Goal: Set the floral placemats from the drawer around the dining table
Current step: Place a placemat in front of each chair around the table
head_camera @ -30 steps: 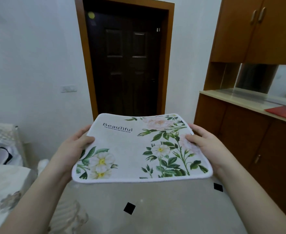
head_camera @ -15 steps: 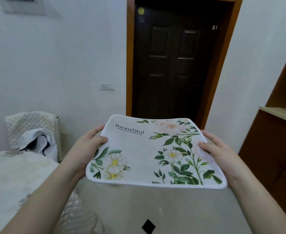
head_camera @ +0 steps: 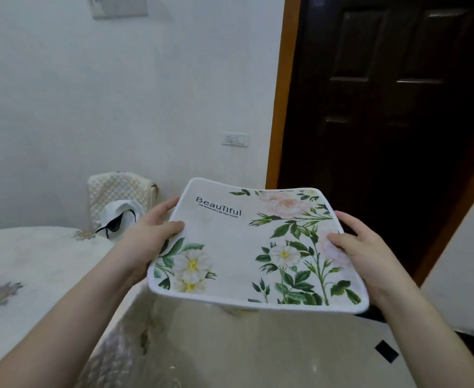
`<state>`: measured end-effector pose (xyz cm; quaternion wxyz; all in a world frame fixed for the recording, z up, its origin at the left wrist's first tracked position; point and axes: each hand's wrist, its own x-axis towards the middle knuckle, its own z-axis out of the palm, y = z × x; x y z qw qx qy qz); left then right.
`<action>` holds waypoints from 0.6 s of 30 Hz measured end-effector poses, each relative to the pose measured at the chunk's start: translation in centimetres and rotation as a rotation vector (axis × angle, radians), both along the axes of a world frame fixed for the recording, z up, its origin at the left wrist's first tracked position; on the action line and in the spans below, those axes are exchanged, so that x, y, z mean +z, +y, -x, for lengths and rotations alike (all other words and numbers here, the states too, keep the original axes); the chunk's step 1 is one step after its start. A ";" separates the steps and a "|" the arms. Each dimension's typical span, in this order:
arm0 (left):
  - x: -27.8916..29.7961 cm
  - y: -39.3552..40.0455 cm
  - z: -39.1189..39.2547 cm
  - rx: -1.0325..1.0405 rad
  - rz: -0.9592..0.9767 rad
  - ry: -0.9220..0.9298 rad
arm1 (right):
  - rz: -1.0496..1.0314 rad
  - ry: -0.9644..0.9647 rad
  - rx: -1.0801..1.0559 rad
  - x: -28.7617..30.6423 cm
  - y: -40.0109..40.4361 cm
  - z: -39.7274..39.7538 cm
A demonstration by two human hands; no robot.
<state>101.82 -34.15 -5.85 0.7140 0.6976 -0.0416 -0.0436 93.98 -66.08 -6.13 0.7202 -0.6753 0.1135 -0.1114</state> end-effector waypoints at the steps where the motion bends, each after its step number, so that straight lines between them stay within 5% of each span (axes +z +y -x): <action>1: -0.1 0.0 -0.6 0.020 0.008 0.002 | -0.007 0.001 0.015 -0.2 0.0 -1.2; 18: -5.5 9.0 -11.8 0.289 0.067 0.094 | -0.001 0.089 0.325 -4.8 8.5 -21.9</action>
